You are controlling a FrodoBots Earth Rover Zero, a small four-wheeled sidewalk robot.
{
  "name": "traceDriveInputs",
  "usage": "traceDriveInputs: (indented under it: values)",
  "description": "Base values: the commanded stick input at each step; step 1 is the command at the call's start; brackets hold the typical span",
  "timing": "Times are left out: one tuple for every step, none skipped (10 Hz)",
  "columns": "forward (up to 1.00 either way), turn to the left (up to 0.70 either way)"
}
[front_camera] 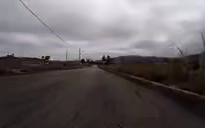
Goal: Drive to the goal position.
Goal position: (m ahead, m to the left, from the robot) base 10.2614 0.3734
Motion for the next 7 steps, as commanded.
traceDriveInputs:
  values:
    - [0.7, 0.0]
    - [0.7, 0.0]
    - [0.7, 0.0]
    - [0.7, 0.0]
    - [0.7, 0.0]
    - [0.7, 0.0]
    - [0.7, 0.0]
